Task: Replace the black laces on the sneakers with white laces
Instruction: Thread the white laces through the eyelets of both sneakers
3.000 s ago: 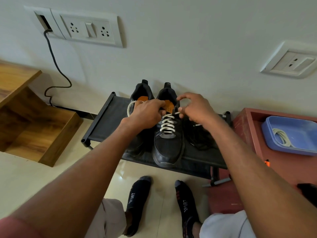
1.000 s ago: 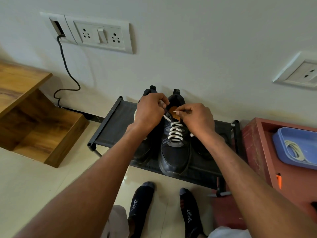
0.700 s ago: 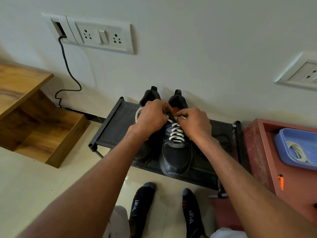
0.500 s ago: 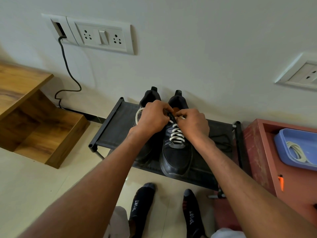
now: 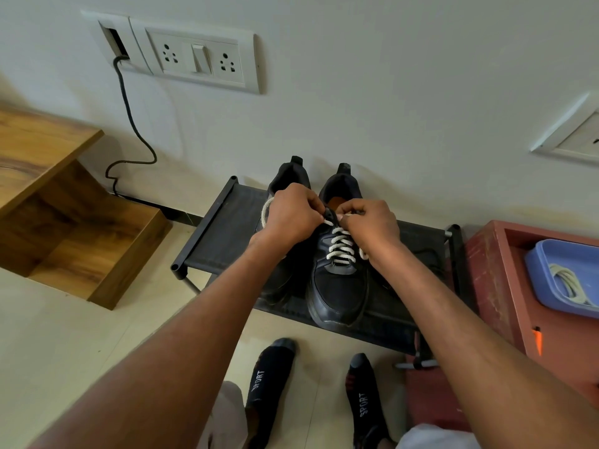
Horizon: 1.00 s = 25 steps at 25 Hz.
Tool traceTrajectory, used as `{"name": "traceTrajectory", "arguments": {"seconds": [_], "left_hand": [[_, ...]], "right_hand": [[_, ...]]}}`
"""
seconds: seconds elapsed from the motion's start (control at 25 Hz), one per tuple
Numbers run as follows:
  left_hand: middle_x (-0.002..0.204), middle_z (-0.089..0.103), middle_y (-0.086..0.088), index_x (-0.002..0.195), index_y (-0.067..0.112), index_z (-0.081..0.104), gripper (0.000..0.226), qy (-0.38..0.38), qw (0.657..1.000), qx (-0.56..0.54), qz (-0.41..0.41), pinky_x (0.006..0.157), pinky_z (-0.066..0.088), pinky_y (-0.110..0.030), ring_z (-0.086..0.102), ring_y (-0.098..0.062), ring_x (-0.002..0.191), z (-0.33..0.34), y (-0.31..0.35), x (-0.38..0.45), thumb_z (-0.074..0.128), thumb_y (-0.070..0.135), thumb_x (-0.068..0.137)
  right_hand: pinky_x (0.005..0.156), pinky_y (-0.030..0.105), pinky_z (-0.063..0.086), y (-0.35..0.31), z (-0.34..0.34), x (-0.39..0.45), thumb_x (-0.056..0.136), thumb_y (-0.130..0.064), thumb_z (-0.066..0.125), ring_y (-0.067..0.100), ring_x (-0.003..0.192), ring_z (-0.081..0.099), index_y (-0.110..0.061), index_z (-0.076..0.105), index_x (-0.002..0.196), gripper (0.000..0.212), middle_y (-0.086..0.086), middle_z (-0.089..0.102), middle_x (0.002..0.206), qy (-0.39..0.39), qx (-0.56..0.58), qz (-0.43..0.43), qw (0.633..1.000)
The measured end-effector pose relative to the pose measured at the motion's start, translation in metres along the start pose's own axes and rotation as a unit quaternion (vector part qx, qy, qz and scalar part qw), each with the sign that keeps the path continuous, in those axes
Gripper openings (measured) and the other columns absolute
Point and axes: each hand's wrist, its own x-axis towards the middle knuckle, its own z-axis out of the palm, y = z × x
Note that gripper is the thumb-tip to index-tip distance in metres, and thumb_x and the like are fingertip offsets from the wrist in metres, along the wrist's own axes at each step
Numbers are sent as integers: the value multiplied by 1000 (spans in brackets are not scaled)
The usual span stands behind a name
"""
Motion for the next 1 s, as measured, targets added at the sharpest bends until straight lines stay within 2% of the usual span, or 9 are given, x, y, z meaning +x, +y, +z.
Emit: {"name": "traceTrajectory", "arguments": {"seconds": [0.2,0.32,0.4,0.52,0.6,0.68,0.76,0.84,1.0], "left_hand": [[74,71,10,88,19,83,18,14,1000,1,-23,56,41,-14,66,-7,72,4,6,-4,73,4,86],[72,72,6,84,16,81,15,24,999,-25,-37,60,52,-21,69,-12,69,4,5,-4,73,3,85],[72,72,5,82,15,81,13,24,998,-36,-41,68,60,-28,68,-13,66,3,4,-3,75,3,85],[71,72,5,78,15,79,9,19,998,-41,-42,70,60,-30,67,-11,65,2,2,-2,82,10,84],[68,71,5,76,16,77,10,20,999,-30,-34,64,55,-26,65,-8,63,2,2,-2,85,16,83],[67,69,6,75,18,75,12,31,999,2,-19,59,48,-24,65,-8,65,3,5,-4,83,17,84],[69,69,5,76,19,73,11,43,999,20,-9,55,43,-23,64,-7,67,4,8,-5,78,17,86],[73,70,5,76,18,72,12,58,998,9,0,57,44,-25,65,-9,70,4,9,-3,74,16,87],[76,71,2,76,15,68,18,78,996,-34,-14,68,58,-36,68,-17,74,-1,1,5,72,22,92]], "right_hand": [[77,34,56,-1,3,-6,91,-32,73,18,92,69,-38,75,87,8,-11,74,98,23,-22,2,999],[76,33,55,-3,2,-5,93,-28,72,16,89,69,-33,76,85,10,-10,75,94,-5,-3,-8,1000],[66,29,54,-6,-1,-4,94,-18,68,6,73,67,-31,78,86,18,-9,74,87,-45,51,-8,998],[44,18,37,-13,-9,-8,94,-8,60,-1,44,50,-29,77,87,28,-11,66,71,-99,61,-2,993],[51,23,42,-17,-16,-8,93,-11,64,3,54,54,-31,77,90,24,-10,68,75,-125,36,-15,991],[73,31,54,-19,-21,-9,91,-27,75,11,82,66,-31,77,102,12,-8,74,94,-145,-18,-43,988],[91,38,55,-15,-20,-8,83,-49,81,17,110,65,-31,70,127,49,-4,69,121,-150,-155,-82,973],[97,45,53,-10,-18,-9,74,-60,84,27,127,54,-32,54,144,80,3,51,141,-138,-258,-82,953],[100,46,48,-3,-19,-5,68,-65,88,33,135,42,-31,50,146,93,6,39,144,-132,-257,-64,955]]}}
